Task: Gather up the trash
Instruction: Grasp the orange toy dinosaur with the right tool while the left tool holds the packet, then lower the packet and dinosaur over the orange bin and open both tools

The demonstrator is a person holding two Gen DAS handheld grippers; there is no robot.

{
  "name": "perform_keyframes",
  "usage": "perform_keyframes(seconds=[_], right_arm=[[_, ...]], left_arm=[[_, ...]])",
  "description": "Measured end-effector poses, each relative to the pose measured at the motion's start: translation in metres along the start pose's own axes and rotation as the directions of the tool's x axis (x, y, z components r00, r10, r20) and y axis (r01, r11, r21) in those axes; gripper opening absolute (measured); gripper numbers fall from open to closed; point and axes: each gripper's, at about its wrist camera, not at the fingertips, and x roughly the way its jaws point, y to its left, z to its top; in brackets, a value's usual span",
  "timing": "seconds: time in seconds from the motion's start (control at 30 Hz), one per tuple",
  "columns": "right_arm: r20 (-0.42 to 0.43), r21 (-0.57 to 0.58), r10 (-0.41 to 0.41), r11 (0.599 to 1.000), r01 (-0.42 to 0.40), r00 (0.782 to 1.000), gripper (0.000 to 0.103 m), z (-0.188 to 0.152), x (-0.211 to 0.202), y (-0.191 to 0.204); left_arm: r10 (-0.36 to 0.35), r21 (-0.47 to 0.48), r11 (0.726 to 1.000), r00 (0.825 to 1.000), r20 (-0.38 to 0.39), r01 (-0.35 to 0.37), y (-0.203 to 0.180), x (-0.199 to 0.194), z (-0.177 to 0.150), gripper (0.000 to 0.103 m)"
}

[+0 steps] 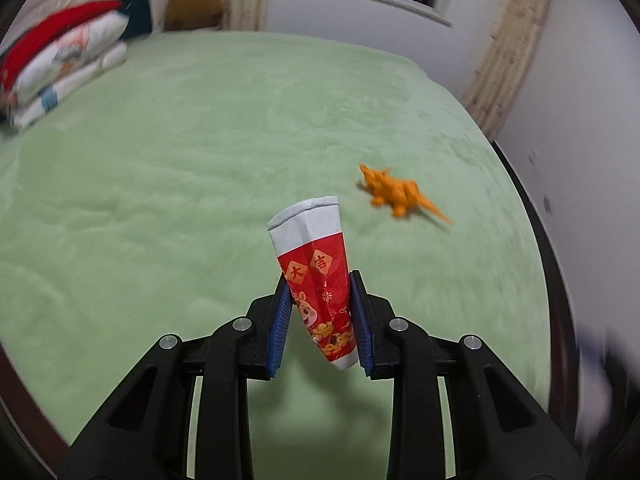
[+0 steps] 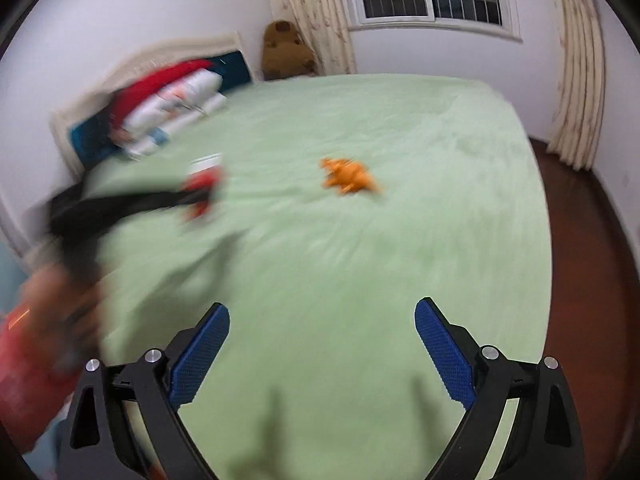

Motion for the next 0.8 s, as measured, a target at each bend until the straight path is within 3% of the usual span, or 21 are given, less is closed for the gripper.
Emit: perform_keyframes(seconds=[0.17,0.33,0.4,0.47,0.5,0.63,0.8], right_arm=[[-0.072,-0.103,-0.146,0.985,0.138,0.987,0.092,0.081,0.099,-0.002],[-0.159,-0.146,-0.195,0.974,0.173,0.968,0.092,0.128,0.176,0.001],[-0.217,-0.151,-0.221,0.970,0.191,0.951,0.086,0.137,0.202,0.001],[-0.273,-0.131,-0.192,0.978,0.161,0.943,0.066,0.138,0.219,-0.002],[-0.291,-0.117,-0.169,0.983,0.140,0.942,0.059,0.137,0.223,-0.001],[-0.269,-0.155,-0.229,0.969,0.193,0.935,0.058,0.131,0.217,0.010],[-0.213,-0.132,-0.220,0.972,0.195,0.952,0.058,0.121,0.179,0.021]], left_arm=[[0.000,0.036,0.999,1.000,0.016,-0.001,0.012,-0.028,-0.022,0.028],[-0.002,0.017,1.000,1.000,0.016,0.002,0.027,-0.030,-0.025,0.028],[-0.003,0.008,1.000,1.000,0.009,0.003,0.031,-0.026,-0.023,0.028],[-0.002,0.002,1.000,1.000,0.006,0.002,0.036,-0.024,-0.024,0.028],[-0.004,0.000,1.000,1.000,0.005,0.004,0.038,-0.022,-0.023,0.028],[-0.009,-0.008,1.000,1.000,0.003,0.009,0.041,-0.022,-0.024,0.028],[-0.007,-0.009,1.000,1.000,0.002,0.007,0.038,-0.035,-0.029,0.028]])
